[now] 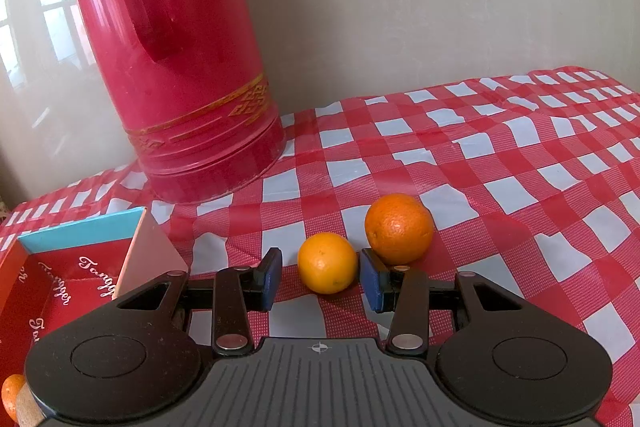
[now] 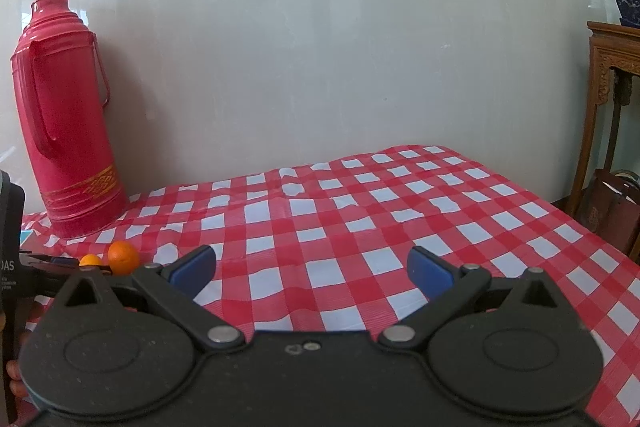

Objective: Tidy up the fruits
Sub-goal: 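Reach the left gripper to a small orange and close on it, then lift the orange with the left gripper and carry it over the box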

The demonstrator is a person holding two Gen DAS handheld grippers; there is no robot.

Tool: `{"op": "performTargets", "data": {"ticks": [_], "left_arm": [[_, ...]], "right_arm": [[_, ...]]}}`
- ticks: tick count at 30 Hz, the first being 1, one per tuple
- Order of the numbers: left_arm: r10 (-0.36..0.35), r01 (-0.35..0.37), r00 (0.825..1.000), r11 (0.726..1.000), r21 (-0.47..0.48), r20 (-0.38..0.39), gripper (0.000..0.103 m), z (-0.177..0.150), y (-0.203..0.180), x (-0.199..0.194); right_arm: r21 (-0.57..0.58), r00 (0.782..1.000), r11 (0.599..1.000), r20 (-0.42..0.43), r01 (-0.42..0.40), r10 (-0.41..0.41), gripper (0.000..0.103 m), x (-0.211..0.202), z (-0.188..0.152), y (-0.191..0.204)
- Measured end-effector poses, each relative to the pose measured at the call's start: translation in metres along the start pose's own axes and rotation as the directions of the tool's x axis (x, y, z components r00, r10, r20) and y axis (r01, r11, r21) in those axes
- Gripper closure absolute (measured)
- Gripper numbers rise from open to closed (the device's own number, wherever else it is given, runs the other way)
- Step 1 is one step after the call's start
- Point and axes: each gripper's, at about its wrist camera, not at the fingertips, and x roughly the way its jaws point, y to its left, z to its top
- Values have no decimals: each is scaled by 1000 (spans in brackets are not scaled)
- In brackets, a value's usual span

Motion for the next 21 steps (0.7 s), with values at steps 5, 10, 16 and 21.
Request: {"op": "performTargets", "data": {"ticks": [5,10,16,21], "left_arm": [[1,-1,1000,1000,0,1,59,0,0,0],[12,-13,1000,1000,5,7,61,-1,-1,-2],[19,-19,1000,1000,4,10,70,-2,-1,-3],[37,-37,999,999,4,21,70,-4,-2,-4]], "right_arm": [[-4,1000,1000,-2,-4,4,6,1,0,1],[-7,1000,1000,-3,-2,2,6,2,0,1],[-4,1000,1000,-2,5,-5,6,2,-1,1],[-7,1000,1000,-4,-2,2,6,2,-1,1]]}}
